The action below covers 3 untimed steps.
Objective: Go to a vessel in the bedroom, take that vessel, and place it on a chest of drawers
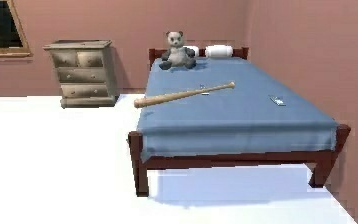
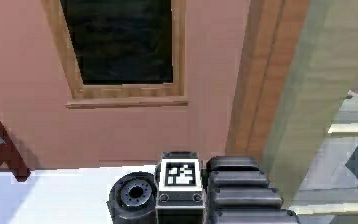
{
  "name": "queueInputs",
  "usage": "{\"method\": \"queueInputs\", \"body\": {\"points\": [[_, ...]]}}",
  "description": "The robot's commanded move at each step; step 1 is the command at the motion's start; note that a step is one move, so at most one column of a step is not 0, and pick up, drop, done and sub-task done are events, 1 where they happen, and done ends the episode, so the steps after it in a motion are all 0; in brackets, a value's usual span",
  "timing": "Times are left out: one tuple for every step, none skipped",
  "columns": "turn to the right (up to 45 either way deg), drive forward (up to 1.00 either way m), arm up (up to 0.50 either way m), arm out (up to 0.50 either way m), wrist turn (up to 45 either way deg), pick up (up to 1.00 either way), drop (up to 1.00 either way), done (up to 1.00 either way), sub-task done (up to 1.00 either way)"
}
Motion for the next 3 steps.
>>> {"method": "queueInputs", "body": {"points": [[45.0,0.0,0.0,0.0,0.0,0.0,0.0,0.0,0.0],[45.0,0.0,0.0,0.0,0.0,0.0,0.0,0.0,0.0],[45.0,0.0,0.0,0.0,0.0,0.0,0.0,0.0,0.0]]}}
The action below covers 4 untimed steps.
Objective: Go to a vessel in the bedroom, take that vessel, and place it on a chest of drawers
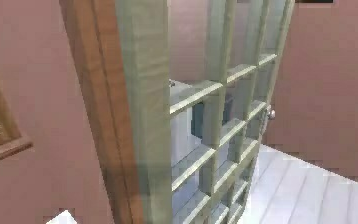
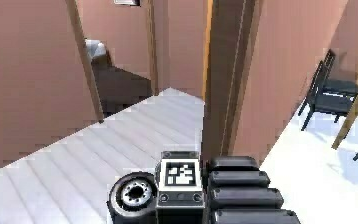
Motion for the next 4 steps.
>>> {"method": "queueInputs", "body": {"points": [[36.0,0.0,0.0,0.0,0.0,0.0,0.0,0.0,0.0],[0.0,1.0,0.0,0.0,0.0,0.0,0.0,0.0,0.0],[9.0,0.0,0.0,0.0,0.0,0.0,0.0,0.0,0.0],[0.0,0.2,0.0,0.0,0.0,0.0,0.0,0.0,0.0]]}}
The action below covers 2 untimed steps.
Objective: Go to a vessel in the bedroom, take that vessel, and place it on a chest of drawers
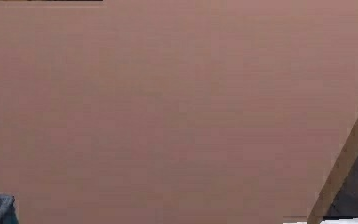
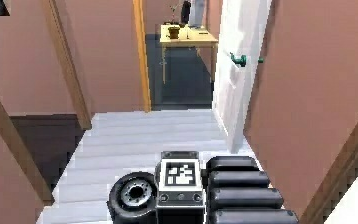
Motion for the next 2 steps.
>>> {"method": "queueInputs", "body": {"points": [[-36.0,0.0,0.0,0.0,0.0,0.0,0.0,0.0,0.0],[0.0,0.2,0.0,0.0,0.0,0.0,0.0,0.0,0.0]]}}
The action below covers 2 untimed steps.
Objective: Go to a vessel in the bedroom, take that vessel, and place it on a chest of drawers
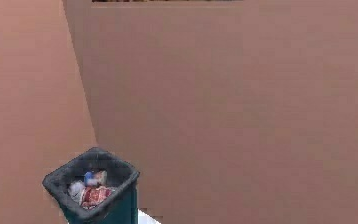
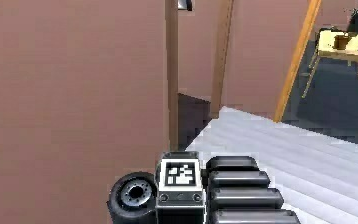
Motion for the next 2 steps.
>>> {"method": "queueInputs", "body": {"points": [[-45.0,0.0,0.0,0.0,0.0,0.0,0.0,0.0,0.0],[-6.0,0.0,0.0,0.0,0.0,0.0,0.0,0.0,0.0]]}}
